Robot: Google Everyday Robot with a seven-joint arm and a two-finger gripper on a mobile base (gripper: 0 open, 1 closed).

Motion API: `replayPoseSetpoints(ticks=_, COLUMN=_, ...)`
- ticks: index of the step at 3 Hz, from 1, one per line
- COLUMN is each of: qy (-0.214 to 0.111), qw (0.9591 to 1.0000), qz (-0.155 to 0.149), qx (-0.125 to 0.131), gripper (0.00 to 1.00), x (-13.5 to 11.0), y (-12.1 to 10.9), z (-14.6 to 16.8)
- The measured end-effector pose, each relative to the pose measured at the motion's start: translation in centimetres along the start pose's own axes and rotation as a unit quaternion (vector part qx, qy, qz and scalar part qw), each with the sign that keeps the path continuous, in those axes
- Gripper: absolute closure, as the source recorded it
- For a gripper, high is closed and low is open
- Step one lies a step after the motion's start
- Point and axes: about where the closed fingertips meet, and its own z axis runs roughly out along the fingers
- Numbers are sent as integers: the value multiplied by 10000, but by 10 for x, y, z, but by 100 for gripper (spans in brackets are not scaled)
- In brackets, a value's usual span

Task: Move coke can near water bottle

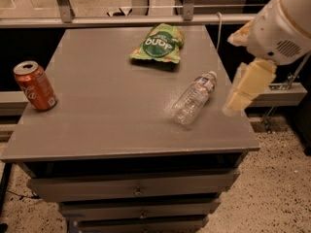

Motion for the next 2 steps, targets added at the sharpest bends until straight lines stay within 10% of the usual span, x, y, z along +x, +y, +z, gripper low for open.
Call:
replayPoseSetpoints(ticks=1, qy=-1161, qw=9921, qz=-168, qx=-436, gripper=0, x=-81, y=-11, z=41)
replayPoseSetpoints(ticks=2, qy=-2325, qw=9662, qz=-331, qx=-1059, gripper=0, x=-172, y=-7, z=71)
